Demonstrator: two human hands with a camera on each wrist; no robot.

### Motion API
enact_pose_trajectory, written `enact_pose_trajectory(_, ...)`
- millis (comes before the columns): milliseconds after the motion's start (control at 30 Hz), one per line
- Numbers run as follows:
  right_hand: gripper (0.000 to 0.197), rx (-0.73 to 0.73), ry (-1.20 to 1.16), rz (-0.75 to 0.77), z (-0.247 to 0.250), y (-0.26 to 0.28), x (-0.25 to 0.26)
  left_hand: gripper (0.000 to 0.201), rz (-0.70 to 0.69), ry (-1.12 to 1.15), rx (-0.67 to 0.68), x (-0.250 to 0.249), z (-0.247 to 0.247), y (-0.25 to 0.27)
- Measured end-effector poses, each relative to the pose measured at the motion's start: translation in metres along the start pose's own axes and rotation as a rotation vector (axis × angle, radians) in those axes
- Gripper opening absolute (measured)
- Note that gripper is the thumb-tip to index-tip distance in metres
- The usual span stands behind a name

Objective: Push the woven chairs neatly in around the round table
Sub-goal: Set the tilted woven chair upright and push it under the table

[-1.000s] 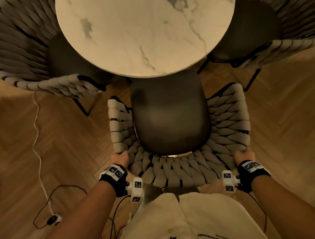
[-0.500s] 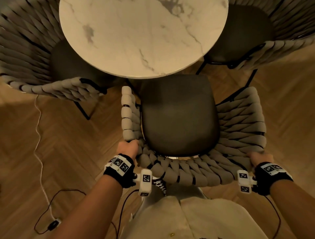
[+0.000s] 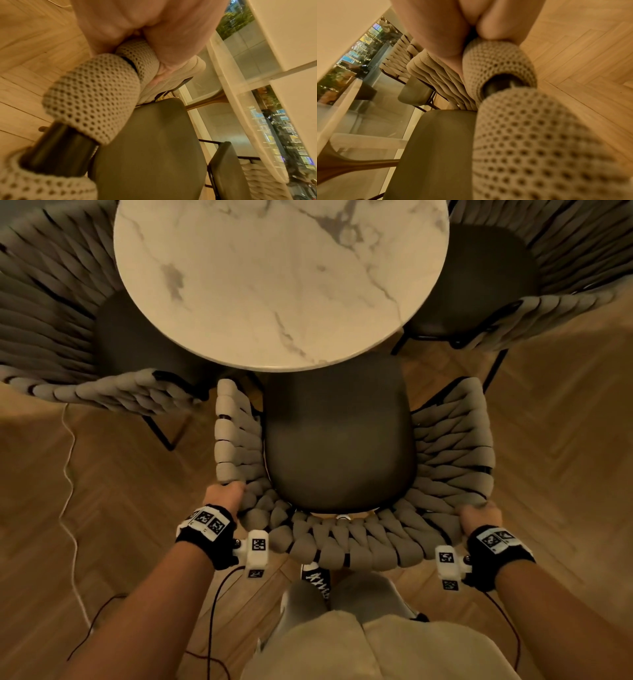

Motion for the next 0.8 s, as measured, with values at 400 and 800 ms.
enact_pose_trajectory(400, 0.069, 0.110, 0.090, 0.007, -0.076, -0.015, 0.031, 0.047, 0.005, 0.007, -0.111, -0.016, 0.026, -0.039)
enact_pose_trajectory(800, 0.064, 0.153, 0.058, -0.023, -0.073, -0.022, 0.037, 0.079, -0.056, -0.064, -0.084, 0.016, 0.019, -0.060)
Point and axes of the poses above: each hand's wrist, its own y-axis away from the middle knuckle, its own z-axis out of the back of the hand, x = y × z, the point moved 1 cm from there along -y, towards the middle knuckle, and after that the axes turned 1 degree about -z, right-handed, at the moved point
